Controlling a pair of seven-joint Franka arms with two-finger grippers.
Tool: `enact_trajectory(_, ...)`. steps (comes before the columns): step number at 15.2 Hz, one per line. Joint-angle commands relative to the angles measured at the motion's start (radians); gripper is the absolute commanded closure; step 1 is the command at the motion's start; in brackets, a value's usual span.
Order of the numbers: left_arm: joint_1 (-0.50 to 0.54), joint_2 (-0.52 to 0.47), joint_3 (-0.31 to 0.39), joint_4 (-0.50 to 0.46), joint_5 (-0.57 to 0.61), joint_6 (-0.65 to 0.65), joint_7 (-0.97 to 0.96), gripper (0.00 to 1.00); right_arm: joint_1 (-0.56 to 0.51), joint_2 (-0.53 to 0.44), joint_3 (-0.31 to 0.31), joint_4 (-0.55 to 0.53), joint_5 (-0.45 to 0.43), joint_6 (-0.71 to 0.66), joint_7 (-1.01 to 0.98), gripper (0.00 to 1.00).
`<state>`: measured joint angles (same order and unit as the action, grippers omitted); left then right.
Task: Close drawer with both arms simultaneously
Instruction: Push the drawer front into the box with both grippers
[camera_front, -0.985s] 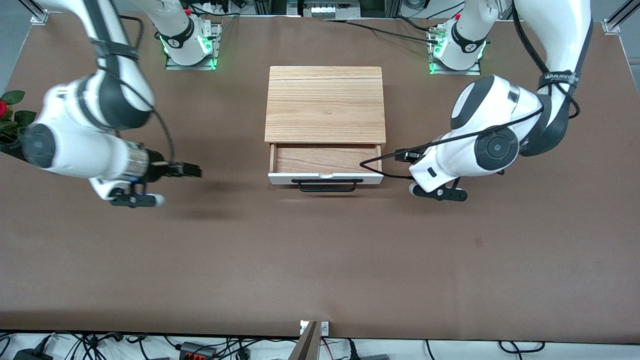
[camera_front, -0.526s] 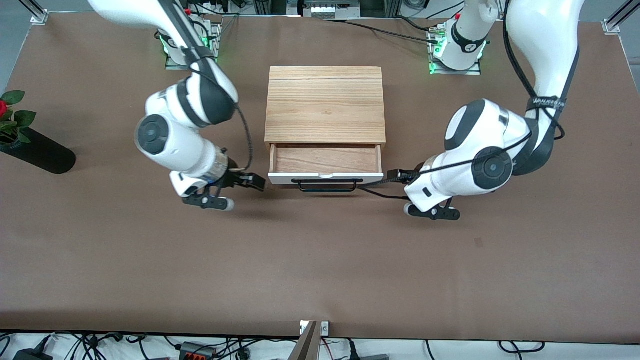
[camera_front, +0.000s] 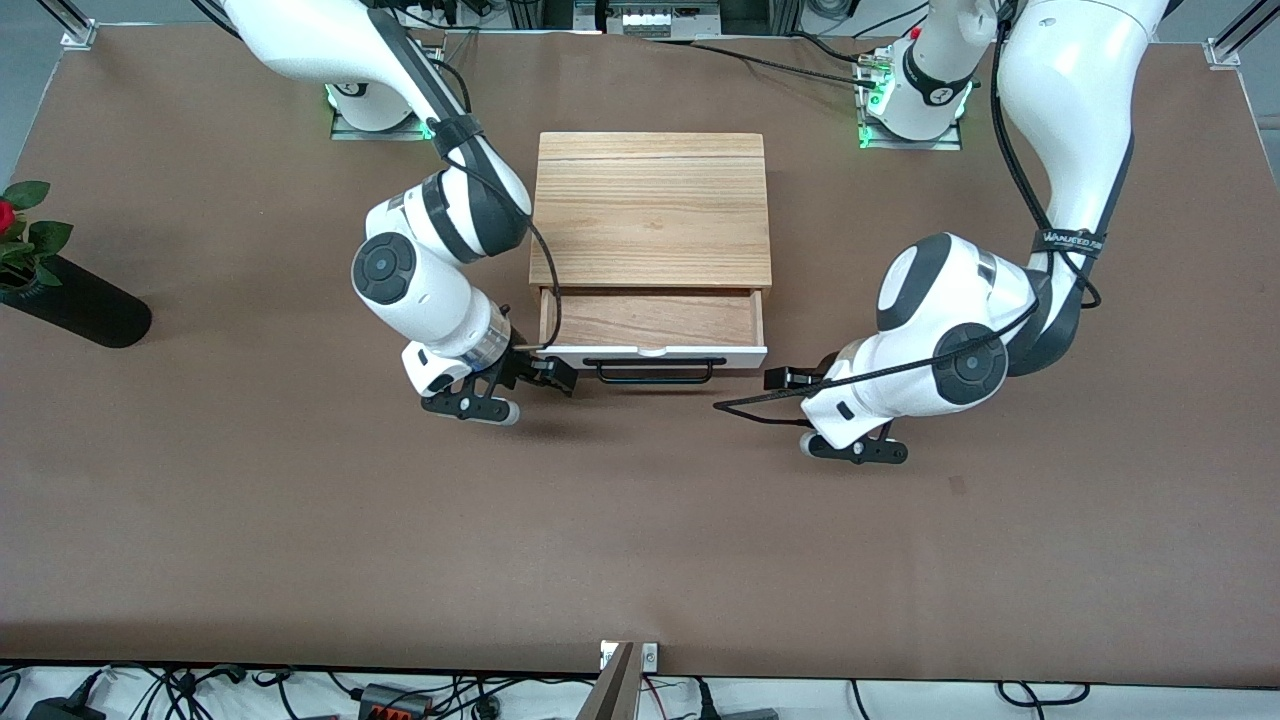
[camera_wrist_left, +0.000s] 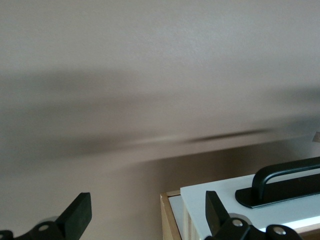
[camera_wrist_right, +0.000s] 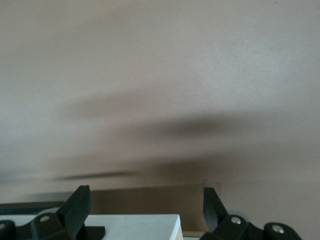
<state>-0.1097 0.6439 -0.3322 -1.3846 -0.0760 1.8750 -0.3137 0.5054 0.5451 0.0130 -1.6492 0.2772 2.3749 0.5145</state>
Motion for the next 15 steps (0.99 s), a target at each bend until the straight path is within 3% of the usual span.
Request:
enact_trajectory(1, -0.016, 0.022, 0.001, 0.021, -0.007, -0.008, -0.001, 0.00, 0.013, -0.001, -0.007, -0.015, 0.010, -0.002, 0.004, 0.00)
enact_trajectory(6, -0.036, 0.028, -0.001, 0.019, -0.008, -0.028, -0.004, 0.00, 0.042, -0.005, -0.008, -0.018, 0.010, -0.006, 0.009, 0.00)
enact_trajectory(15, -0.062, 0.031, -0.005, 0.019, -0.010, -0.106, -0.002, 0.00, 0.033, -0.011, -0.010, -0.018, 0.010, -0.209, 0.004, 0.00)
